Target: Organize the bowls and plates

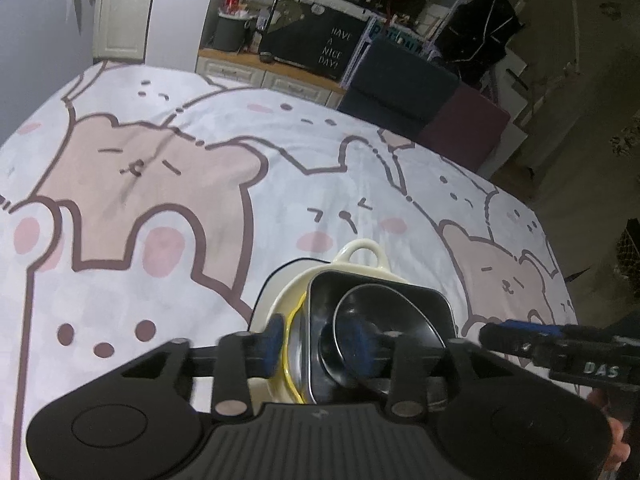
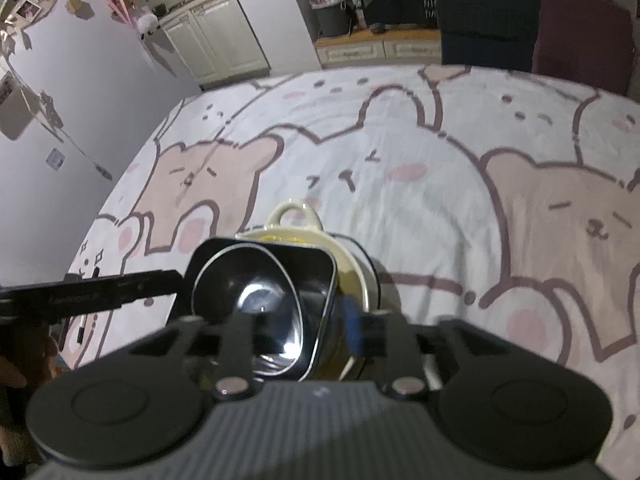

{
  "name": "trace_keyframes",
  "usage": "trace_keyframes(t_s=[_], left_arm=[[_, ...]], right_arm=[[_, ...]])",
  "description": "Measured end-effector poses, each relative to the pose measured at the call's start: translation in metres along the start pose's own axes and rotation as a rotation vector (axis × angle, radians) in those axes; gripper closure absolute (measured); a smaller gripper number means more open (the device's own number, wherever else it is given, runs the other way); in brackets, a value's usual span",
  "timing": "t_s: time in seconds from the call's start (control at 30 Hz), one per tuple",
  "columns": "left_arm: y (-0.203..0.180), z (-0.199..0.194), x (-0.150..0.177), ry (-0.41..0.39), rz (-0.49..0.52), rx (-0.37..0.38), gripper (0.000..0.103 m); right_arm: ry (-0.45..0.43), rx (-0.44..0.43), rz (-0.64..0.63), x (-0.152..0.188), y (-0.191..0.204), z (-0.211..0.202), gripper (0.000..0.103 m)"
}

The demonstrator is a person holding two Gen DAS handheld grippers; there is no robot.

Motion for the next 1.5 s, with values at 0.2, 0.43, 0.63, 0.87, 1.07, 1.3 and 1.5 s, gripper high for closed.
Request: trace_keyframes(t_s=[0.2, 0.43, 0.63, 0.87, 1.07, 1.3, 1.5], left_arm=[[0.002, -0.017, 0.006, -0.04, 0.04, -0.014, 0.019], [0.001, -0.053, 0.02, -0.14, 0.081, 0.005, 0.0], [-0.002, -0.081, 0.035, -0.2, 0.107, 0.007, 0.0], [-0.002, -0.1, 0.066, -0.236, 0.139, 0.006, 0.0], [-0.003, -0.111, 0.091, -0.263, 0.19, -0.01, 0.0], [-0.001, -0.119, 0.112, -0.307, 0.237, -0.046, 0.0], [0.001, -0.119, 0.126, -0.331, 0.296, -0.099, 0.0]], right_arm=[[-0.076, 0.103, -0.028, 0.005, 0.004, -0.022, 0.024], [-0.2, 0.163, -0.042, 0.017, 0.011, -0.056, 0.002], [-0.29, 0.177, -0.056, 0.041, 0.024, -0.084, 0.001], [-0.375, 0.217, -0.074, 0.07, 0.036, -0.102, 0.001], [-0.396, 0.228, -0.06, 0.094, 0.043, -0.106, 0.001], [-0.405, 0.258, -0.058, 0.118, 0.048, -0.107, 0.001], [-0.419, 0.3, -0.08, 0.135, 0.052, -0.109, 0.001]])
Point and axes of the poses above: each gripper's, at about its wrist camera, not at the fingertips, and z roughly the way its jaws point, y to its left, x to its underside, the point moved 4 cm from there along z, roughly the way its jaws point, and after that the axes turned 9 degrees about -z, right-handed, at the moved point
